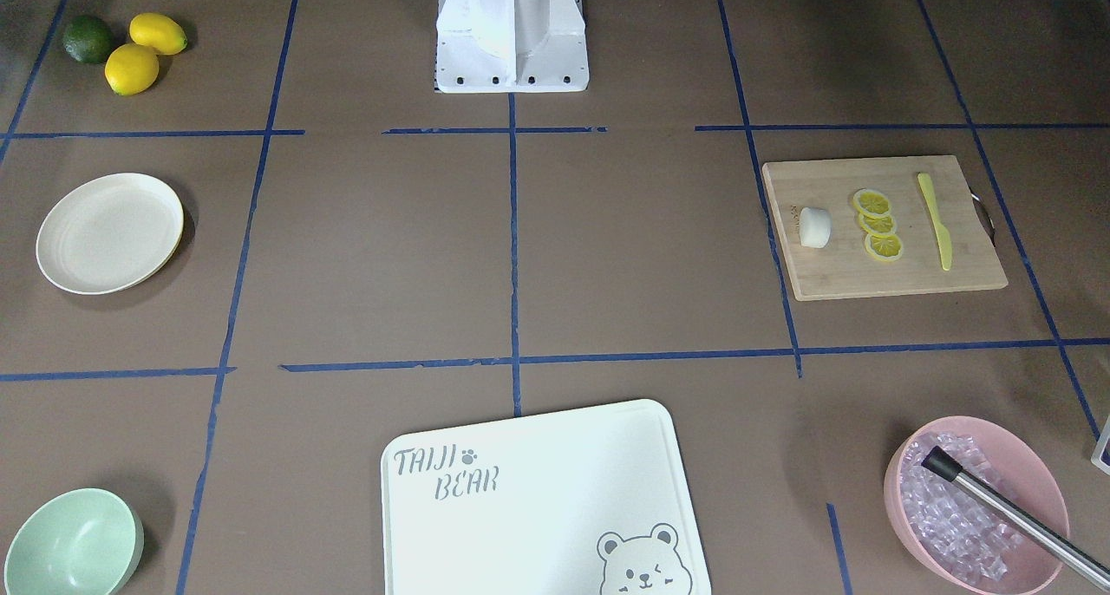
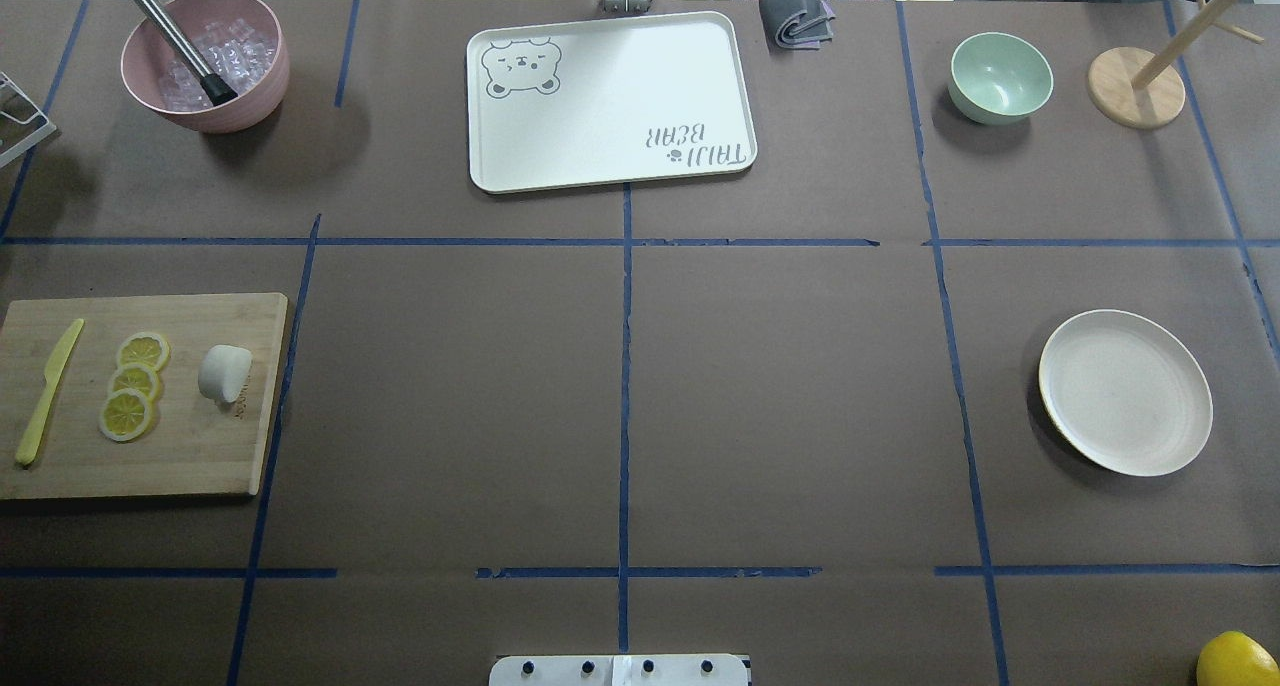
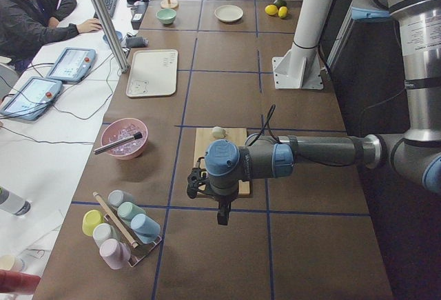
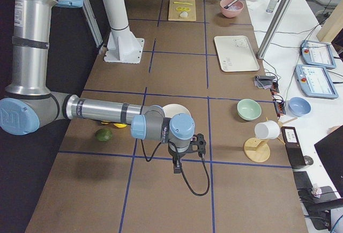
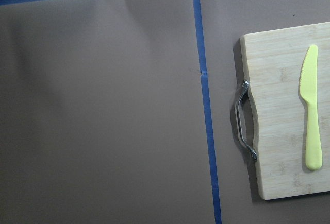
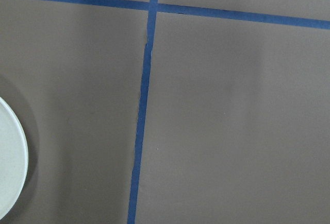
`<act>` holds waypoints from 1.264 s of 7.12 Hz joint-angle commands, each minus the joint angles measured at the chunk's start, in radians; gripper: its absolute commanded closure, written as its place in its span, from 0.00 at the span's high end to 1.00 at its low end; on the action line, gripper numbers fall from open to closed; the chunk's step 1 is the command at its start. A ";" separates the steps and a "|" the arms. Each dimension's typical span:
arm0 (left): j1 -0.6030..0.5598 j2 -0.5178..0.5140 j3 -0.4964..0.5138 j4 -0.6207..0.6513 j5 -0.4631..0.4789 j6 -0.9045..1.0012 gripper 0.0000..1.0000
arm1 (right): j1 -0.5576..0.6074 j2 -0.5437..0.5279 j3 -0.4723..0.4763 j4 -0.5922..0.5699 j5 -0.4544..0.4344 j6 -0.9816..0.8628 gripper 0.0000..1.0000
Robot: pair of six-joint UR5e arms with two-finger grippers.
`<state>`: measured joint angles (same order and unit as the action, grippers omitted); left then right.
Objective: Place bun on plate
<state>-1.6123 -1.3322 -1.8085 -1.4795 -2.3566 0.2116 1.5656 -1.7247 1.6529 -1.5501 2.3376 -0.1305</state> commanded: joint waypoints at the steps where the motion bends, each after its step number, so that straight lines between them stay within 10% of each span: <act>1: 0.002 -0.014 0.005 0.002 0.000 0.000 1.00 | -0.001 0.016 0.021 -0.001 -0.039 0.008 1.00; 3: 0.002 -0.015 0.008 0.002 0.000 0.000 1.00 | -0.016 0.025 0.077 0.034 -0.032 0.180 1.00; 9: 0.000 -0.004 -0.003 0.008 0.000 -0.001 1.00 | -0.478 -0.108 -0.053 0.870 -0.088 0.894 1.00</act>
<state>-1.6121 -1.3357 -1.8114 -1.4712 -2.3562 0.2114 1.1681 -1.8081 1.6346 -0.8178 2.2790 0.6621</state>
